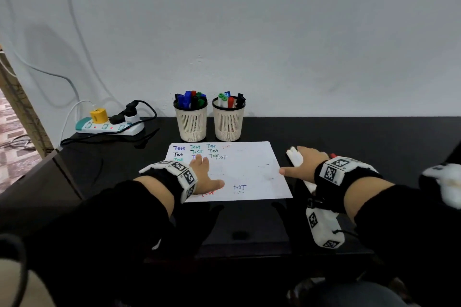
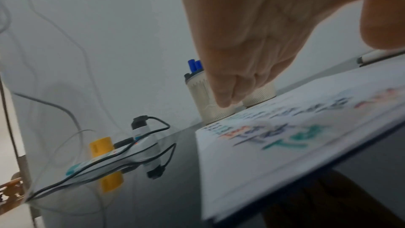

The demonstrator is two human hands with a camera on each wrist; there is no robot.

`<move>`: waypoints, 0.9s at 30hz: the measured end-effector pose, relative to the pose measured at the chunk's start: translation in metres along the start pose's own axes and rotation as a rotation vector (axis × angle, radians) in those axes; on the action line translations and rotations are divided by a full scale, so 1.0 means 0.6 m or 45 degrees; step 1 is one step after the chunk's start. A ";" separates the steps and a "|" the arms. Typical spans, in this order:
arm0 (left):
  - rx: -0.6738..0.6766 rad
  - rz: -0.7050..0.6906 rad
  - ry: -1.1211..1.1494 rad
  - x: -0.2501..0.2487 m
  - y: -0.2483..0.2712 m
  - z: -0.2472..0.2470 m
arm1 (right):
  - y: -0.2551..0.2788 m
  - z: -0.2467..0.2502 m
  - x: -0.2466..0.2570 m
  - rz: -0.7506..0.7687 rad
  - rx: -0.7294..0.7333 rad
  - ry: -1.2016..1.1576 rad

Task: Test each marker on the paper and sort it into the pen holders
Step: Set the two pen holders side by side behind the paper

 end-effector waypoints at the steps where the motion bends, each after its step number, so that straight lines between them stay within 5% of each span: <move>1: 0.010 -0.011 0.014 -0.013 -0.009 -0.007 | 0.000 -0.001 -0.013 -0.068 0.001 0.006; 5: -0.043 -0.075 0.068 -0.049 -0.040 -0.028 | -0.001 -0.021 -0.057 -0.275 -0.006 0.090; 10: 0.087 -0.026 -0.057 -0.064 -0.064 -0.026 | -0.002 -0.037 -0.087 -0.445 0.118 0.078; 19: 0.125 0.027 -0.147 -0.073 -0.083 -0.057 | 0.037 0.001 -0.079 -0.285 0.391 0.157; 27: 0.168 0.058 -0.121 -0.076 -0.073 -0.057 | 0.045 0.009 -0.076 -0.221 0.414 0.180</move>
Point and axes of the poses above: each hand's wrist, its own y-axis away from the middle knuckle, its own z-axis out of the back of the hand, x = y × z, the point moved 3 cm from there along -y, towards the middle knuckle, and after that the axes turned 9 degrees about y, right-handed, at the moved point
